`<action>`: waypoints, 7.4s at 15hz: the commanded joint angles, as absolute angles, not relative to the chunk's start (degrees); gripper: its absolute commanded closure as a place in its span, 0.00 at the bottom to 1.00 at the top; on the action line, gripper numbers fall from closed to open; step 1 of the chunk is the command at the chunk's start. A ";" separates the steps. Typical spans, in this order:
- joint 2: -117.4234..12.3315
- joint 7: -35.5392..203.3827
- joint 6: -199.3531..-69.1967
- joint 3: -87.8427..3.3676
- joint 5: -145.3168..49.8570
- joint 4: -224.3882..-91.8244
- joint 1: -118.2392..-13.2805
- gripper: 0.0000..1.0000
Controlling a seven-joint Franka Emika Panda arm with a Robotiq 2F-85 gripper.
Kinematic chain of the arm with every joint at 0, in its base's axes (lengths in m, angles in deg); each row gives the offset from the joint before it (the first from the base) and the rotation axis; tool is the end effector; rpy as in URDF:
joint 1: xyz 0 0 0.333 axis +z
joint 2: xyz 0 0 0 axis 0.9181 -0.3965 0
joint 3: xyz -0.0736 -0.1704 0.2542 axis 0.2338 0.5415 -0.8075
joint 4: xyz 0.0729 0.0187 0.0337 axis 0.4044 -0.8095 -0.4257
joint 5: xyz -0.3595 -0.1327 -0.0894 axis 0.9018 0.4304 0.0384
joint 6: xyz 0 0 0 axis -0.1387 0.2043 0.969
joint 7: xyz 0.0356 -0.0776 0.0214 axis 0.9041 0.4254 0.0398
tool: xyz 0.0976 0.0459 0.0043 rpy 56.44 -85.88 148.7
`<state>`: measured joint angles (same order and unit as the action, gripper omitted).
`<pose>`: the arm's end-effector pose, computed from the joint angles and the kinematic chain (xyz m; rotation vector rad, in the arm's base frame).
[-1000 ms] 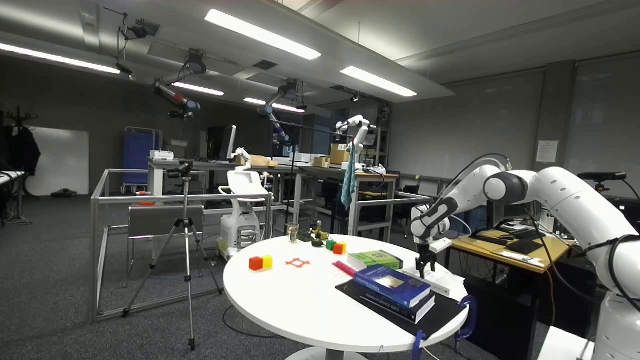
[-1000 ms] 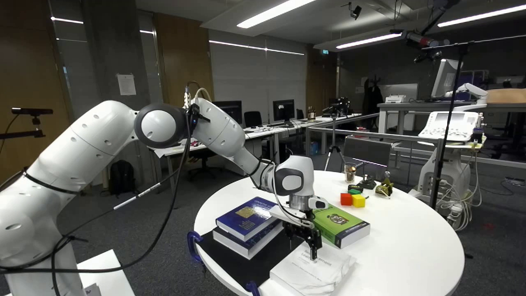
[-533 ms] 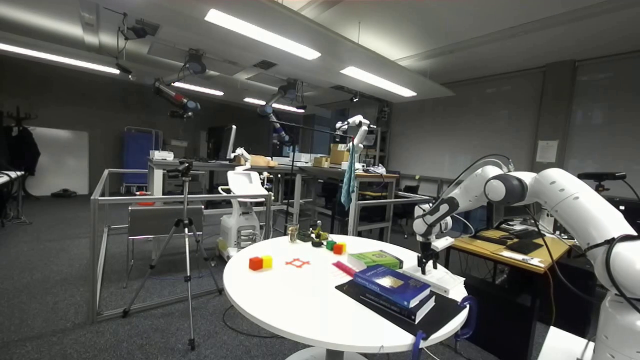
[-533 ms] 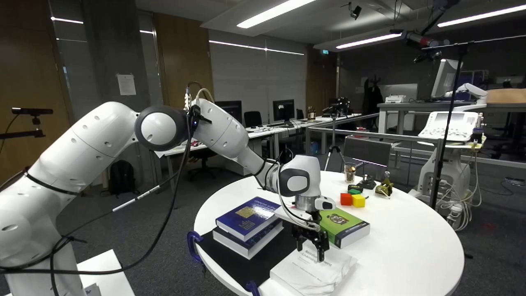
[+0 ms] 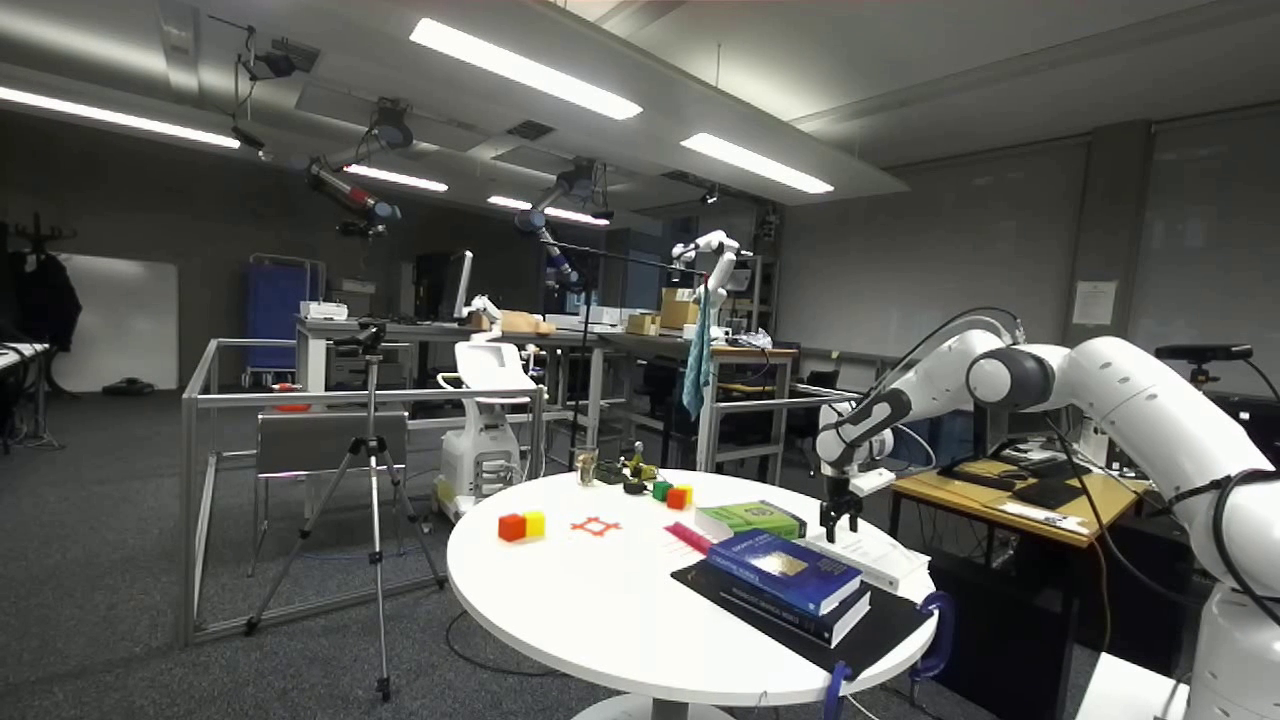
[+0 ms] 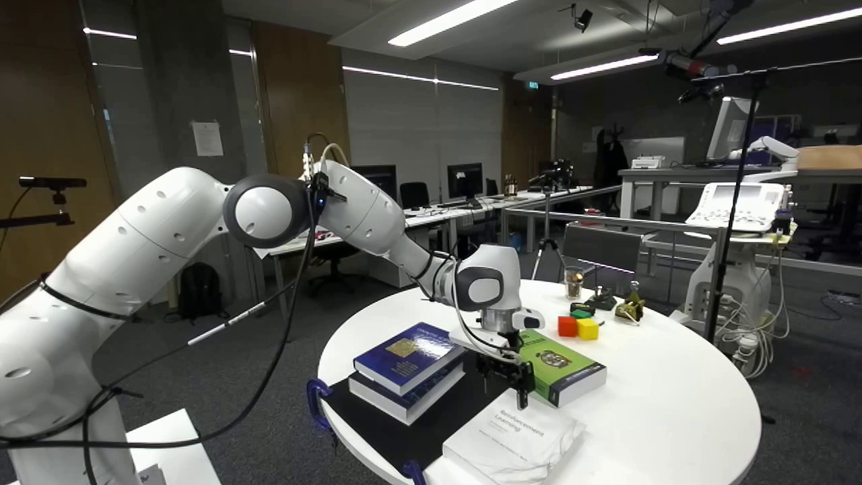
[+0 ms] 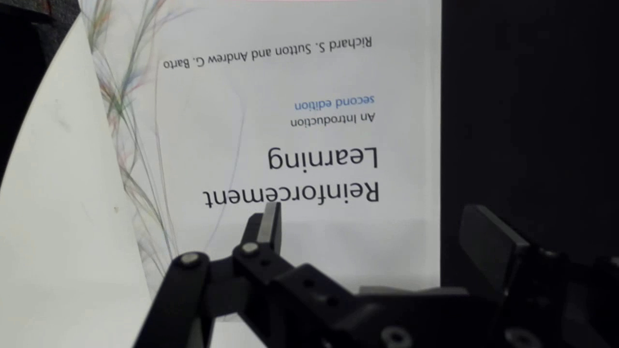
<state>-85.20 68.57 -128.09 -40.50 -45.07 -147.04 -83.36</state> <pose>0.6720 -0.2661 0.1814 3.0002 -0.1634 -0.1130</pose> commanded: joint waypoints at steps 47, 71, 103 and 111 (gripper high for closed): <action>-92.31 67.89 -126.87 -35.62 -41.68 -138.55 -86.40 0.00; -91.01 67.77 -126.47 -36.01 -46.17 -139.28 -90.13 0.00; -73.44 24.24 -116.61 -41.38 -71.91 -156.19 -118.56 0.00; -73.44 24.22 -116.60 -41.57 -71.94 -156.19 -118.49 0.00</action>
